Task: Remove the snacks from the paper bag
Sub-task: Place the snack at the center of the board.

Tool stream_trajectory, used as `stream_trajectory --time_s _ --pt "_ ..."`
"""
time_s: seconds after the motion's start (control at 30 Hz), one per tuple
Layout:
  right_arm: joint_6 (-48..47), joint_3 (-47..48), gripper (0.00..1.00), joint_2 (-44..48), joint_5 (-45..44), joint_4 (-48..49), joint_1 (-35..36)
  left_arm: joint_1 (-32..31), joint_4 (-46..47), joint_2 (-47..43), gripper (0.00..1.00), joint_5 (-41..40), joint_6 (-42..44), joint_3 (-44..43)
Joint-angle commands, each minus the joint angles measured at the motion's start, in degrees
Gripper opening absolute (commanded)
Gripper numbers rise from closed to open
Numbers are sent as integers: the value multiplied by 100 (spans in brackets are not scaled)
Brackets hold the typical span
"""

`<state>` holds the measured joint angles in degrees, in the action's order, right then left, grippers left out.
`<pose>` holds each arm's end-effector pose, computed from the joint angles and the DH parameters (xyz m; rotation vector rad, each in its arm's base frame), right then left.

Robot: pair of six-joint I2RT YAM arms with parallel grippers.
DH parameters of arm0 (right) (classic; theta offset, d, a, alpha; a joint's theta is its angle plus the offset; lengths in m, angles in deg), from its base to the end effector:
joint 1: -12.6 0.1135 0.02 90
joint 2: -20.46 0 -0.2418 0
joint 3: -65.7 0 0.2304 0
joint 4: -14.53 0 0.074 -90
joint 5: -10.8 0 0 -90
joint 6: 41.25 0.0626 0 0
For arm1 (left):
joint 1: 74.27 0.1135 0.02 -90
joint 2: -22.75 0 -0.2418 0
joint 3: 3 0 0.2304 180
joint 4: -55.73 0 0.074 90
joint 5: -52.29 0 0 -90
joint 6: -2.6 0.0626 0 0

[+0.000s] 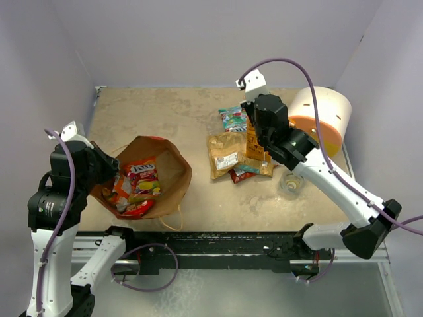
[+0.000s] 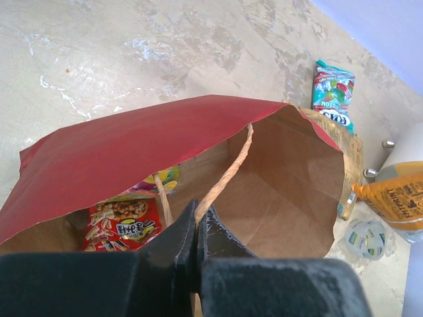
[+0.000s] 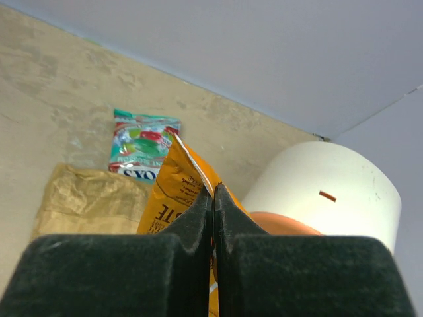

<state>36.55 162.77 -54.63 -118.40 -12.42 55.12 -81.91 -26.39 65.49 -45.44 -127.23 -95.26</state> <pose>0.2431 0.1692 0.4228 -0.2645 1.6190 -0.1621 0.1068 -0.0058 0.3796 -0.6730 2.0455 -0.3411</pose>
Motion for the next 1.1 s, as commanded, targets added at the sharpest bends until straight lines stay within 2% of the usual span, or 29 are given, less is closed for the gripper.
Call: stream_trajectory --time_s 0.0,0.3,0.67,0.87,1.07 --pt "-102 -138 0 168 -133 118 -189 -27 89 -72 0 -2 47 -197" --pt "-693 -672 0 211 -414 279 -391 -24 -25 -101 0 -19 46 -297" --pt "-1027 -786 0 160 -461 237 -607 -25 -93 -198 0 -43 -49 -290" --pt "-757 -399 0 -230 -358 94 -607 -23 -80 -179 0 -2 -49 -288" --pt "378 237 0 -727 499 -648 -504 -27 -87 -128 0 -60 27 -394"
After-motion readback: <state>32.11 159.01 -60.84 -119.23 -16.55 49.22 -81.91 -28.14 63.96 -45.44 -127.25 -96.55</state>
